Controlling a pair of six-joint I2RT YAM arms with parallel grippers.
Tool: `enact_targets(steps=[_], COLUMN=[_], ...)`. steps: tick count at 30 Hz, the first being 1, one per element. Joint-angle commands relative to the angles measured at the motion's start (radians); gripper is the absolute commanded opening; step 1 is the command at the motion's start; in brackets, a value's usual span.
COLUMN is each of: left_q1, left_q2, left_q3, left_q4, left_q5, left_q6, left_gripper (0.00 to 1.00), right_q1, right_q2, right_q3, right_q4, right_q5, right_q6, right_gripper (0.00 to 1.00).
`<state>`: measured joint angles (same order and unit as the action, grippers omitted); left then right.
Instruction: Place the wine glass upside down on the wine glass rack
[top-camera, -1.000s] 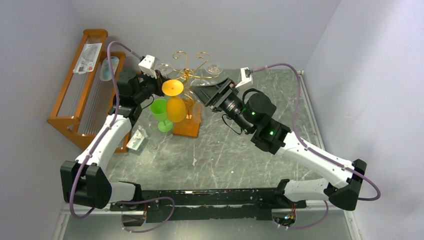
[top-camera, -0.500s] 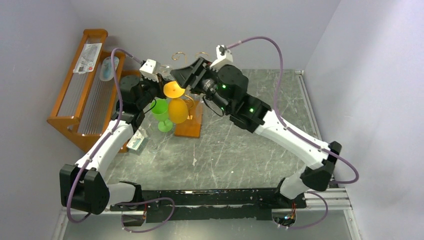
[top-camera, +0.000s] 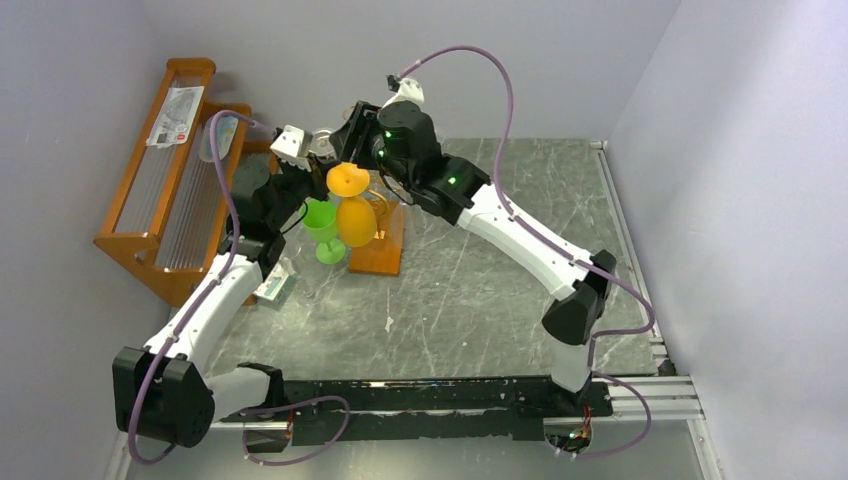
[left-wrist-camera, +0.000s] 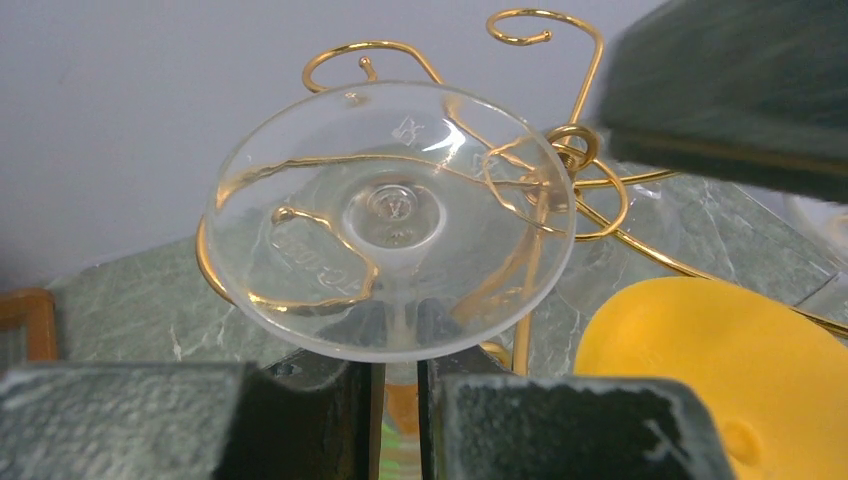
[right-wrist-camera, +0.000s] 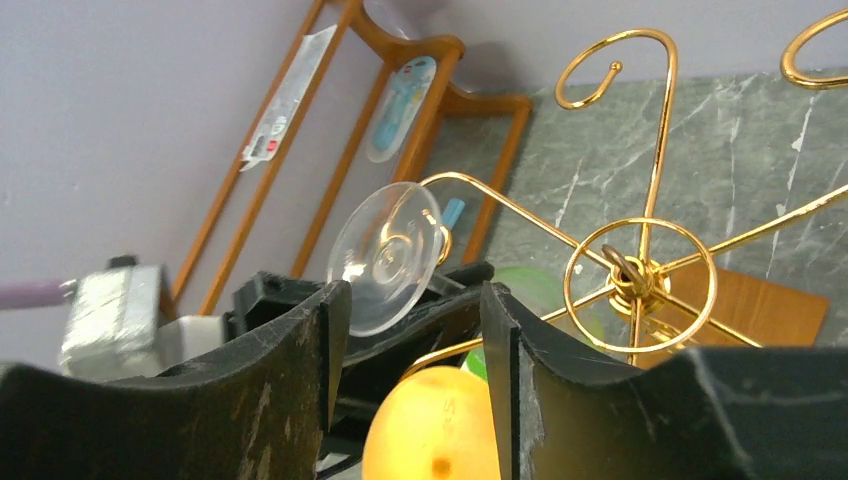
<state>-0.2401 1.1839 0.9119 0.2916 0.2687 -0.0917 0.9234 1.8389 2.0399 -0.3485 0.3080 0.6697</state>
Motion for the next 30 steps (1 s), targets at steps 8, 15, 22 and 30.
enact_targets(steps=[8, 15, 22, 30], left_q1=[0.001, 0.000, 0.001, 0.000], left_q2=[-0.065, -0.079, -0.081, -0.130], left_q3=[-0.041, -0.044, -0.034, -0.018], left_q4=[0.120, 0.119, 0.109, -0.039], left_q5=[0.011, 0.024, 0.050, -0.017], left_q6=[0.046, 0.061, 0.062, 0.023], left_gripper=[0.05, 0.05, 0.05, 0.37], right_q1=[-0.033, -0.064, -0.091, -0.114], right_q2=[0.083, 0.108, 0.089, 0.058], right_q3=[0.063, 0.066, -0.005, -0.062], right_q4=[0.039, 0.047, 0.133, 0.188], right_q5=[-0.085, -0.198, -0.331, -0.311], right_q6=[0.053, 0.149, 0.242, 0.303], right_gripper=[0.44, 0.36, 0.19, 0.00])
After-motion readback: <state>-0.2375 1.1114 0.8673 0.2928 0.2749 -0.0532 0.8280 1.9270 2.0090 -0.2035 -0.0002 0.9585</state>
